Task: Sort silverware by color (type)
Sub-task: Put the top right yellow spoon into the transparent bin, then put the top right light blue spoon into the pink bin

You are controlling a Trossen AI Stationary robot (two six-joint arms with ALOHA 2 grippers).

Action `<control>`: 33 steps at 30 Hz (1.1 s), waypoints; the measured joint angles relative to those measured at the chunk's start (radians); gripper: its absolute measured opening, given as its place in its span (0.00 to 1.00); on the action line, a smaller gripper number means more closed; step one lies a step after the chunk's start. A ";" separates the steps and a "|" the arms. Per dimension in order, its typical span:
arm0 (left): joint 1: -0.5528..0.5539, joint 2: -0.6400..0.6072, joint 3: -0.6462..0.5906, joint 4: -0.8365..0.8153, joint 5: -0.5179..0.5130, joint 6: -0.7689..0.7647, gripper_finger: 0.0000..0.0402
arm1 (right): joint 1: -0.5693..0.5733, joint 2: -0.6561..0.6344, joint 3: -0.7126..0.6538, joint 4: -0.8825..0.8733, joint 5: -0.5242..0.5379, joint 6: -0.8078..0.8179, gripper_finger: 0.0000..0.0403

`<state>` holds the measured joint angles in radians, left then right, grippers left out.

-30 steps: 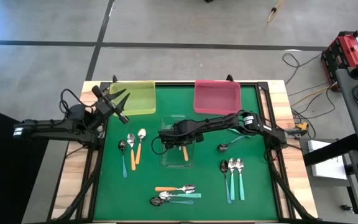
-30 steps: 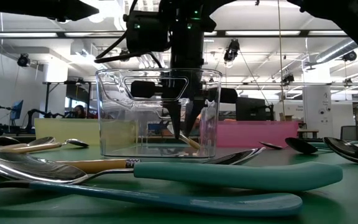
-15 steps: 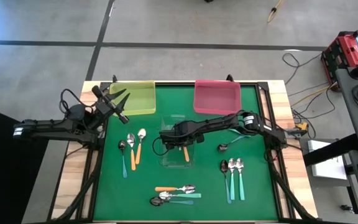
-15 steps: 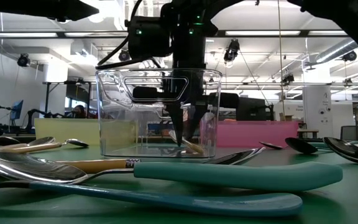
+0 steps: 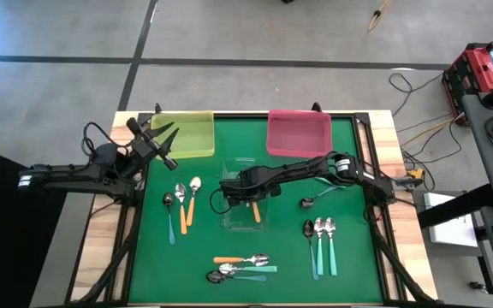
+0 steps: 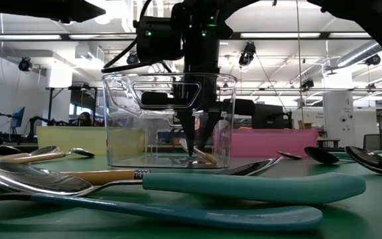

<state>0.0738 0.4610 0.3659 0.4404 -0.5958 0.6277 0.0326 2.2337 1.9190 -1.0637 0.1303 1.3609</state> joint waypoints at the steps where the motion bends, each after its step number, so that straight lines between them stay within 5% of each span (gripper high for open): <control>1: 0.000 0.000 0.000 0.000 0.000 0.000 0.19 | 0.000 0.000 0.000 0.000 0.000 0.000 0.08; 16: 0.000 -0.003 0.000 -0.001 0.000 0.003 0.19 | 0.000 0.001 0.000 0.000 -0.003 -0.011 0.09; 33: 0.000 -0.003 0.000 0.000 0.000 0.003 0.19 | 0.000 0.003 0.047 -0.002 -0.003 -0.051 0.34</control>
<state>0.0742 0.4583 0.3656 0.4400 -0.5961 0.6308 0.0322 2.2366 1.9663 -1.0653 0.1277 1.3102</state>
